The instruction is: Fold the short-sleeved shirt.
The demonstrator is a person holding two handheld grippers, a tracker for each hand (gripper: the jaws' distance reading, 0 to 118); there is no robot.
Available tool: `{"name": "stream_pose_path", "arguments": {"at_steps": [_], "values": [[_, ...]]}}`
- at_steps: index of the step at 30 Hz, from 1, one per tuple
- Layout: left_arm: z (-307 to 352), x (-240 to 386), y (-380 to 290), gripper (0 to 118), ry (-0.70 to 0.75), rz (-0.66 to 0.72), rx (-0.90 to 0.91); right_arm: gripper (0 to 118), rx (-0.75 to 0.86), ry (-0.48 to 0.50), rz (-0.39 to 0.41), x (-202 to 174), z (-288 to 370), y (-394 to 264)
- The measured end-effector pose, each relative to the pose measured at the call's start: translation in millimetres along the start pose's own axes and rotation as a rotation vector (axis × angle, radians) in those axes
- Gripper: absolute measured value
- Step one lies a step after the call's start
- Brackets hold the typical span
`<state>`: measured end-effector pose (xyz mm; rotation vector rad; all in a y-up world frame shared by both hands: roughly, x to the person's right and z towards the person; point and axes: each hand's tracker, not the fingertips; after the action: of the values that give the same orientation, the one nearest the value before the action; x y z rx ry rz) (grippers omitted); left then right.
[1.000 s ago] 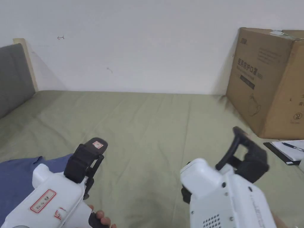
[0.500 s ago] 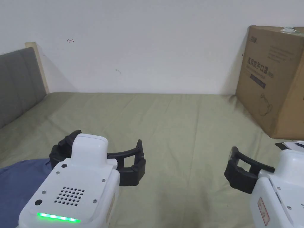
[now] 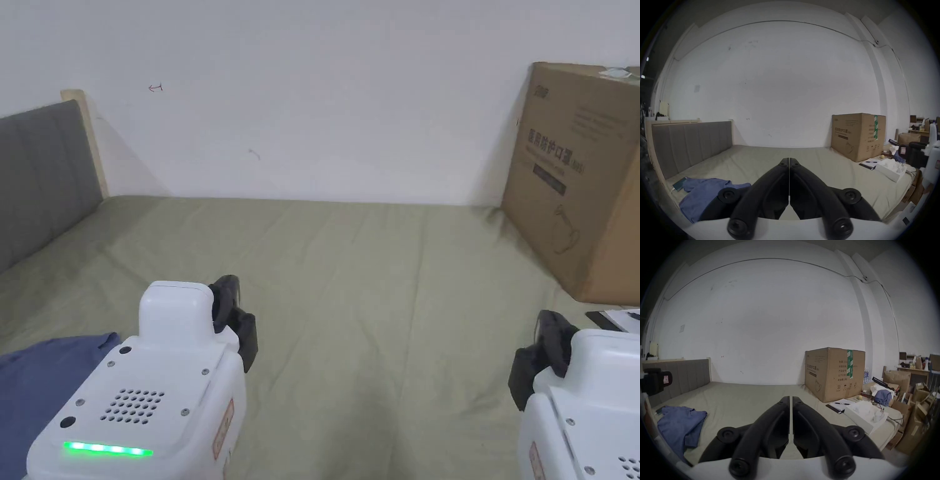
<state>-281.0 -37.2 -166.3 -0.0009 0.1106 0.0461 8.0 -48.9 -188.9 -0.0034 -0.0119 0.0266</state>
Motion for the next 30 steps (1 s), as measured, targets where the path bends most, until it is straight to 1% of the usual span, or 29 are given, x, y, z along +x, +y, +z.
{"name": "stream_pose_path", "arguments": {"at_steps": [1,2,4,5,7,9,10,11,12,14,15,17,18,20,22,26,27,30], "values": [[-0.8,-4.7,1.5,0,-0.059,0.018,-0.035,0,-0.006,0.018,0.002,1.0,-0.6,-0.2],[-1.9,-7.0,1.6,0,-0.08,0.046,-0.073,0,-0.011,0.019,0.011,0.5,-1.3,-0.5],[-6.4,-11.6,1.5,0,-0.069,0.077,-0.075,0,-0.015,0.014,0.023,1.4,-2.9,-0.8],[-5.6,-12.2,0.1,0,-0.061,0.08,-0.068,0,-0.018,0.012,0.012,2.1,-4.2,-0.7],[-7.3,-13.1,0.2,0,-0.05,0.085,-0.072,0,-0.035,0.04,-0.022,3.4,-8.0,1.3],[-6.7,-16.8,3.5,0,-0.042,0.087,-0.077,0,-0.037,0.047,-0.01,-0.5,-11.4,4.1],[-4.3,-20.0,5.6,0,-0.027,0.092,-0.071,0,-0.03,0.056,0.016,-5.2,-13.1,5.7],[-2.0,-24.8,8.0,0,-0.011,0.091,-0.06,0,-0.022,0.062,0.023,-10.4,-15.4,7.6],[0.8,-31.1,12.3,0,-0.001,0.097,-0.068,0,-0.02,0.097,0.023,-16.0,-17.8,10.6],[11.7,-46.8,19.2,0,0.07,0.106,-0.047,0,-0.018,0.179,-0.029,-30.7,-22.4,16.5],[18.0,-56.3,22.4,0,0.099,0.097,-0.055,0,-0.019,0.227,-0.036,-39.4,-24.5,18.6],[33.8,-73.9,27.8,0,0.183,0.068,-0.042,0,-0.005,0.283,-0.006,-64.5,-27.6,22.4],[43.3,-82.3,31.6,0,0.232,0.049,-0.046,0,-0.005,0.331,-0.001,-77.4,-29.1,23.8],[62.7,-99.3,35.3,0,0.3,0.027,-0.041,0,-0.018,0.431,-0.023,-102.4,-31.0,27.4],[79.2,-113.1,39.6,0,0.364,0.021,-0.039,0,-0.024,0.508,-0.032,-127.8,-30.2,28.8],[99.8,-136.0,40.4,0,0.456,0.029,-0.065,0,-0.042,0.636,0.01,-171.4,-26.5,27.3],[102.3,-140.9,38.9,0,0.462,0.034,-0.067,0,-0.05,0.657,0.022,-180.1,-26.1,25.7],[96.4,-157.2,32.3,0,0.498,0.062,-0.108,0,-0.081,0.696,0.026,-198.9,-27.2,19.8]]}}
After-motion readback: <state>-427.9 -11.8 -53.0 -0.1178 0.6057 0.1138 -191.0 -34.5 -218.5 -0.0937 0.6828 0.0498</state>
